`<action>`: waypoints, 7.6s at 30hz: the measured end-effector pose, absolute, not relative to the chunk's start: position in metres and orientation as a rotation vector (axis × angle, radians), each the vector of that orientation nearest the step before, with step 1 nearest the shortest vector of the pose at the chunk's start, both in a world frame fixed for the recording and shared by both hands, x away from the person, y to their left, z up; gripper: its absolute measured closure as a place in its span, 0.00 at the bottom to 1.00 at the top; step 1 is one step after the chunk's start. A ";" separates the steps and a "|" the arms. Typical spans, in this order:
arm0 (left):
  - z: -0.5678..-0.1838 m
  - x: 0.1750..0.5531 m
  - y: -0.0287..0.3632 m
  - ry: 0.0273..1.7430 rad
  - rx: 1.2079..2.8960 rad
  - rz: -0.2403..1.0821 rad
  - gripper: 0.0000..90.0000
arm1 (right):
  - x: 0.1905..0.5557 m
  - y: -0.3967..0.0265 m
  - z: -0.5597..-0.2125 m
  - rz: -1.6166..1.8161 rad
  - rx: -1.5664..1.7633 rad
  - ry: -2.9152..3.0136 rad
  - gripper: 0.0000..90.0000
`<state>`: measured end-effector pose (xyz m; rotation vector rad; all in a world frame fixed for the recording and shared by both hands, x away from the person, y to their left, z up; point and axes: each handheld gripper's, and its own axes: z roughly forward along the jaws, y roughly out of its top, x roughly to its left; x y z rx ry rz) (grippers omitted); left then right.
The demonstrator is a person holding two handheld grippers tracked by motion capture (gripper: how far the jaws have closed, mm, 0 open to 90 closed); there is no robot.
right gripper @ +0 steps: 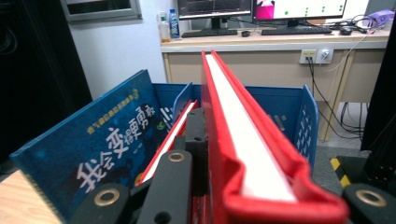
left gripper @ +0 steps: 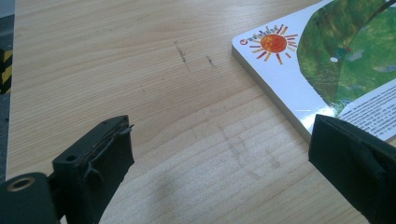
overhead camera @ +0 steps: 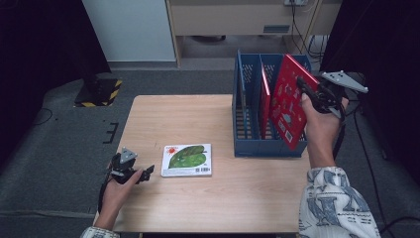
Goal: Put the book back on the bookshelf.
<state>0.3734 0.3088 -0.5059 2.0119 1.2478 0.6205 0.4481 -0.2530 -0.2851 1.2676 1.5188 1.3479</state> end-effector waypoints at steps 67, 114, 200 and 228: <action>-0.504 0.375 0.305 1.214 2.012 0.622 0.06 | 0.519 -0.214 -0.351 1.244 1.373 1.515 0.87; -0.505 0.375 0.304 1.211 2.031 0.628 0.07 | 0.486 -0.222 -0.363 1.152 1.410 1.654 0.85; -0.504 0.375 0.303 1.207 2.032 0.628 0.07 | 0.497 -0.209 -0.354 1.120 1.364 1.683 0.76; -0.504 0.375 0.302 1.196 2.034 0.628 0.07 | 0.507 -0.199 -0.367 1.021 1.347 1.654 0.89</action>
